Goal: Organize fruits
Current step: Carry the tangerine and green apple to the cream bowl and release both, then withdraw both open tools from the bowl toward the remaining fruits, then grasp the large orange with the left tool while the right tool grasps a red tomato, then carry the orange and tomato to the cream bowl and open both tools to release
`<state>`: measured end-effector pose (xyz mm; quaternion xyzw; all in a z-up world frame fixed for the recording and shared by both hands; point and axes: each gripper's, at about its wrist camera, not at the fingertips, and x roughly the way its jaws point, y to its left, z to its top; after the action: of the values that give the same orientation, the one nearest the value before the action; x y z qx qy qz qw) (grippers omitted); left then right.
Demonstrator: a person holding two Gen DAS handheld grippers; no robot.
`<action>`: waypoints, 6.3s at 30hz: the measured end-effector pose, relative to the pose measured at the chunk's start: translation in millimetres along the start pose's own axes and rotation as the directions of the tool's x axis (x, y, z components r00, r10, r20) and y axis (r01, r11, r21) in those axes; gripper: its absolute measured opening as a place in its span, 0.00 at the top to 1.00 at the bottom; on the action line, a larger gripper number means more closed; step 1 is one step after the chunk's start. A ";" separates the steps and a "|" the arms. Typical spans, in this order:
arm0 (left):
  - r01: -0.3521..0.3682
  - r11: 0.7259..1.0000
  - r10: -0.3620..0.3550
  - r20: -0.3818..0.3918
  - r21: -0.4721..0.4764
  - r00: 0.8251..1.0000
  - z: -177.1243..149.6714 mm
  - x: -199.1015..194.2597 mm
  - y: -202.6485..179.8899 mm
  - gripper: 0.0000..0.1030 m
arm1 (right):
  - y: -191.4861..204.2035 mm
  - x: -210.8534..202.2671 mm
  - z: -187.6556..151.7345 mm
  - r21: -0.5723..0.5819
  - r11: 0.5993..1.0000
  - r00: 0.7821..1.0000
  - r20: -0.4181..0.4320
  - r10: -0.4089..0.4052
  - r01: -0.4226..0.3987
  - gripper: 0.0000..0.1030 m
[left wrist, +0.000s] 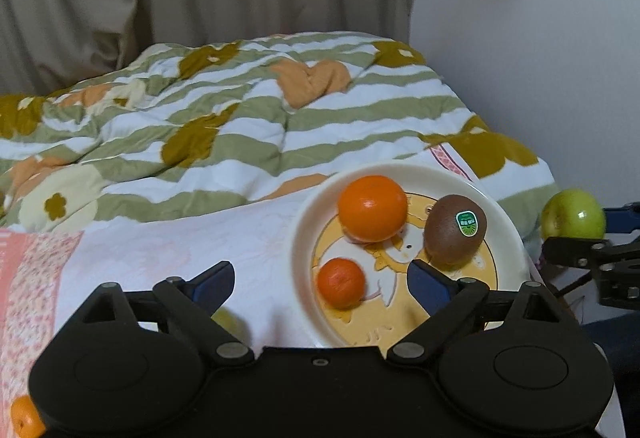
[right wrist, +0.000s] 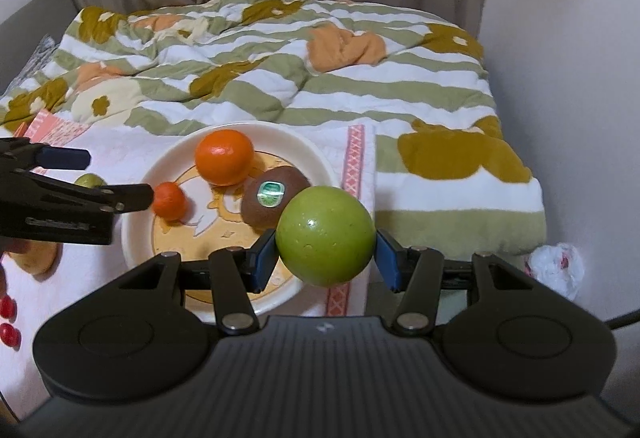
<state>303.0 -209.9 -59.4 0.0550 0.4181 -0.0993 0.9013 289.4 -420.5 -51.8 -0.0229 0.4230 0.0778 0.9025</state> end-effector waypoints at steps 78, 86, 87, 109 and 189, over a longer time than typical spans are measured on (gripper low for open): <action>-0.211 0.957 0.256 0.241 -0.198 0.936 -139.6 -248.8 154.0 0.00 | 150.5 -140.2 -46.0 -0.088 0.993 0.976 0.200 0.089 -0.072 0.00; -0.119 0.992 0.126 0.212 -0.049 0.969 -147.2 -222.0 205.8 0.00 | 218.6 -133.1 -78.5 -0.025 1.000 0.987 0.158 0.018 -0.015 0.00; -0.106 0.994 0.109 0.208 -0.025 0.972 -147.6 -217.6 211.1 0.00 | 226.3 -132.4 -82.7 -0.014 1.000 0.988 0.154 0.013 -0.011 0.00; 0.054 0.962 -0.071 0.054 0.266 0.996 -144.6 -94.1 261.7 0.00 | 349.1 -61.2 -132.4 -0.052 0.998 0.999 -0.025 -0.048 0.046 0.00; -0.033 0.999 0.031 0.204 0.007 0.979 -138.9 -197.2 141.0 0.38 | 219.0 -118.3 -97.6 -0.112 0.993 0.996 0.084 0.040 -0.031 0.51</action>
<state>107.1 -20.9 4.1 0.0557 0.3222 -0.0922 0.9405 105.7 -229.1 -18.3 -0.0619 0.3790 0.1180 0.9157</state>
